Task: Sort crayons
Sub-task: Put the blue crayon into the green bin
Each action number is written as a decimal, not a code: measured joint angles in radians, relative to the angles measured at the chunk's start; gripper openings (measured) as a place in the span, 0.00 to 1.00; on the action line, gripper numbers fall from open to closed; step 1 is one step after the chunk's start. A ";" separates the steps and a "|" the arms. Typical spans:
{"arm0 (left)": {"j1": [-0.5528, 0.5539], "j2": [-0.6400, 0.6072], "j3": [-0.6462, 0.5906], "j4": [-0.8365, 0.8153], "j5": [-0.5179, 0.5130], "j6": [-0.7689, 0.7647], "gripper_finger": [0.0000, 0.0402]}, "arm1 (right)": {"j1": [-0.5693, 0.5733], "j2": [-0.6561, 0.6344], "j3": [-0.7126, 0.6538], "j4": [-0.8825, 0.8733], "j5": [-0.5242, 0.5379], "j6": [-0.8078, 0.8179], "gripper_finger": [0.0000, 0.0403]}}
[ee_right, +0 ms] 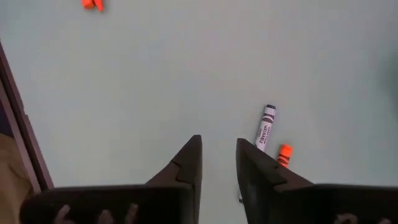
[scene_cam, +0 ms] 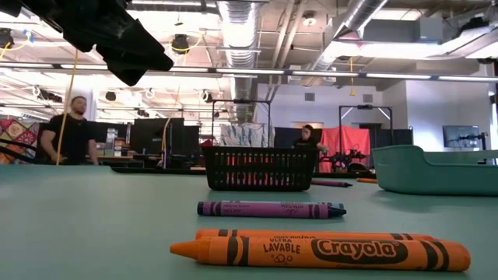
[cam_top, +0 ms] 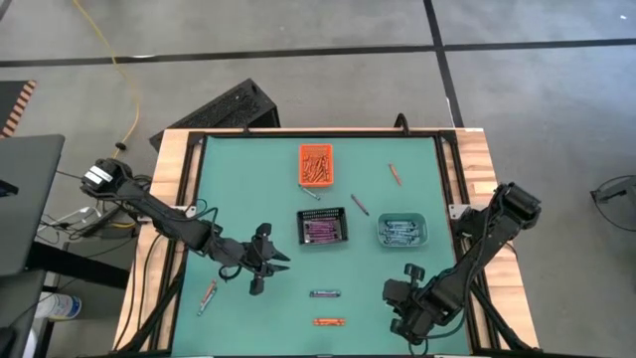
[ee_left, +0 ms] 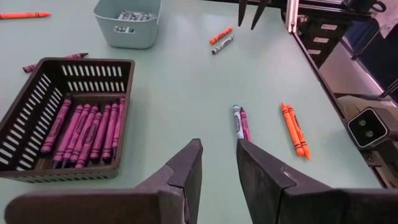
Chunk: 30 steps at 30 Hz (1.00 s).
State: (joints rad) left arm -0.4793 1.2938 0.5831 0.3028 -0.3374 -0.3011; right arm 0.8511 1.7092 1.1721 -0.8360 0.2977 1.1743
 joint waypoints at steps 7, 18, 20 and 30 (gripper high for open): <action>0.000 0.000 0.000 -0.021 0.000 -0.008 0.22 | 0.026 0.000 0.000 -0.043 0.005 0.066 0.33; 0.000 0.000 0.000 -0.027 -0.001 -0.010 0.22 | 0.045 0.013 -0.158 0.069 -0.005 0.293 0.35; 0.000 0.000 0.000 -0.027 -0.001 -0.010 0.22 | 0.040 0.014 -0.171 0.072 -0.006 0.297 0.35; 0.001 0.000 0.000 -0.024 -0.003 -0.010 0.22 | 0.023 0.014 -0.180 0.117 0.005 0.295 0.33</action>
State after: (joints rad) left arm -0.4786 1.2938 0.5835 0.2787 -0.3407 -0.3111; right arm 0.8745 1.7229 0.9920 -0.7192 0.3025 1.4696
